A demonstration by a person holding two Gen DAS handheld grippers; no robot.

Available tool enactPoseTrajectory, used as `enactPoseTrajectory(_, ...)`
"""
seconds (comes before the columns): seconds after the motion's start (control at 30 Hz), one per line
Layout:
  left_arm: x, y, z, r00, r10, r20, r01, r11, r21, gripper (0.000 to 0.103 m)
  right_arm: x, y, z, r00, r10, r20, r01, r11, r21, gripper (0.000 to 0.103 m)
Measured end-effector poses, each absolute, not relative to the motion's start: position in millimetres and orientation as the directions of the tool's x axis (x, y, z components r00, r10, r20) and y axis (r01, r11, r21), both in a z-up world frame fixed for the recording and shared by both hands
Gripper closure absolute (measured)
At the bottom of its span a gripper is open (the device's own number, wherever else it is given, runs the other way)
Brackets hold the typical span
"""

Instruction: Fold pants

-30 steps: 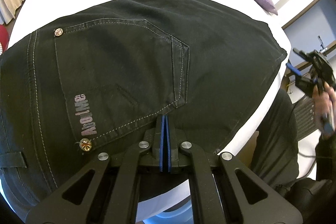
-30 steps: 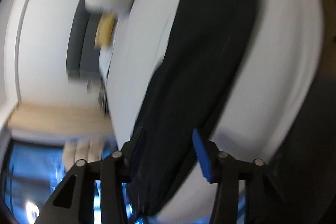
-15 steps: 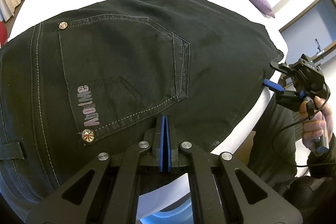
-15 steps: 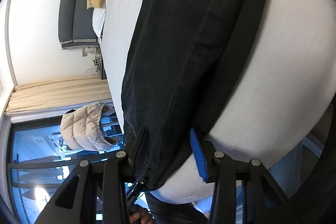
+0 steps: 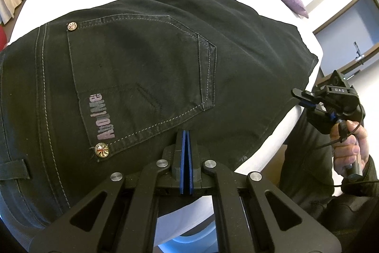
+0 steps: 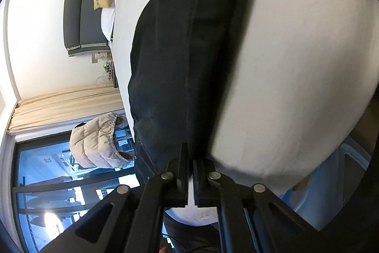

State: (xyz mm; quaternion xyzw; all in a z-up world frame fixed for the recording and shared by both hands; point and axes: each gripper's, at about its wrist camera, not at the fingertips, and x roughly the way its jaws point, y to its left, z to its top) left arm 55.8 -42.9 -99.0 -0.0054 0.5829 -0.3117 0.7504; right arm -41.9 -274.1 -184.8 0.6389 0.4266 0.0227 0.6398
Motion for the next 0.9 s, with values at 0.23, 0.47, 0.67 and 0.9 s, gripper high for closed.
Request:
enactPoseTrajectory(0.23, 55.9, -39.5, -101.0, 0.129, -0.477, -0.869, 0.456, 0.807, -0.375, 0.102, -31.8, -287.9, -173.5, 0.668, 0.545, -0.507, 0.486, 0.196, 0.852, 0.075)
enactPoseTrajectory(0.47, 55.2, -40.5, -100.6, 0.131, -0.477, -0.869, 0.458, 0.807, -0.373, 0.102, -42.3, -334.3, -179.5, 0.744, 0.439, -0.504, 0.512, 0.11, 0.852, 0.096)
enactPoseTrajectory(0.67, 55.4, -38.5, -100.8, 0.128, -0.481, -0.867, 0.461, 0.803, -0.378, 0.102, -61.8, -351.1, -183.2, 0.756, 0.384, -0.529, 0.531, 0.112, 0.84, 0.102)
enactPoseTrajectory(0.9, 55.4, -36.2, -101.3, 0.131, -0.49, -0.862, 0.454, 0.802, -0.387, 0.102, -63.2, -355.2, -174.6, 0.754, 0.362, -0.548, 0.547, 0.115, 0.829, 0.102)
